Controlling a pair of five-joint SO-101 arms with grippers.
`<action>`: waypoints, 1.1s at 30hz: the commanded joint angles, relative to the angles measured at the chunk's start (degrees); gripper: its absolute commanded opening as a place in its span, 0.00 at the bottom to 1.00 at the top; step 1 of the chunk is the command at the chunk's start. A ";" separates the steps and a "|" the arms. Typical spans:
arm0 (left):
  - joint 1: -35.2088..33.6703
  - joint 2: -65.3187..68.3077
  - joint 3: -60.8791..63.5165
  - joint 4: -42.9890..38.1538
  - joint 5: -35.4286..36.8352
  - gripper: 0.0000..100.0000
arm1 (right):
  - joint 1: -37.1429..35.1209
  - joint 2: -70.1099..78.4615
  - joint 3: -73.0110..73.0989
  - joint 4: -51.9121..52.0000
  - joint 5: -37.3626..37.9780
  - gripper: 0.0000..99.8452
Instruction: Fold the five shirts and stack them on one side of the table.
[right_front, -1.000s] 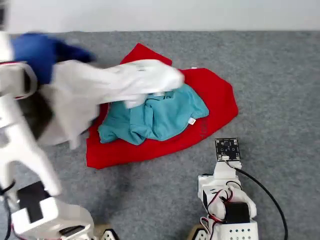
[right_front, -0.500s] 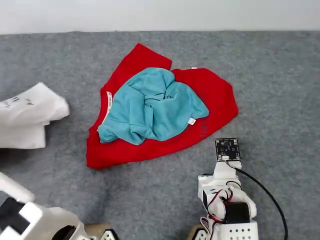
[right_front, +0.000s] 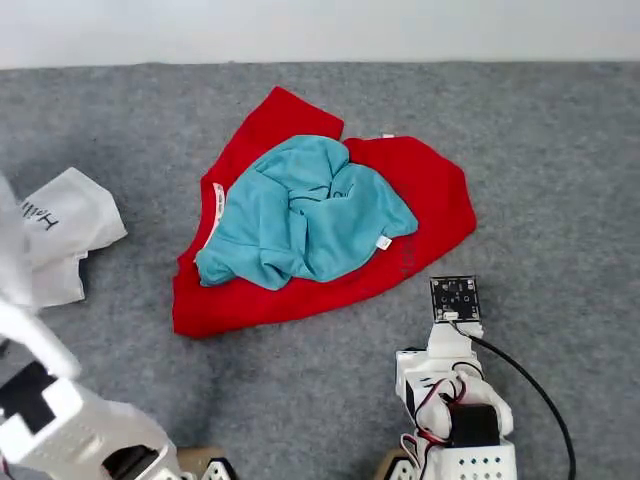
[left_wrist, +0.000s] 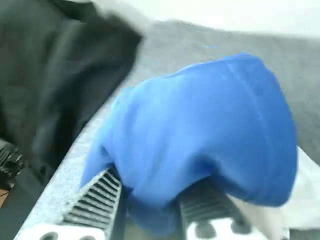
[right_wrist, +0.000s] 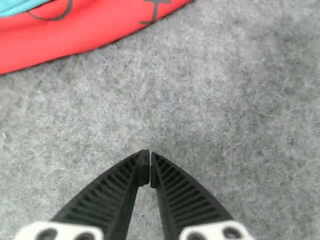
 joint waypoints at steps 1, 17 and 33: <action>-0.09 -1.05 -1.10 2.29 -1.32 0.27 | -0.13 -0.22 0.97 -0.40 -0.26 0.01; 20.31 -14.86 -0.40 26.46 -5.80 0.36 | -0.13 -0.22 0.97 -0.40 -0.26 0.01; 56.18 7.56 11.74 23.30 -5.10 0.36 | -0.13 -0.22 0.97 -0.40 -0.26 0.01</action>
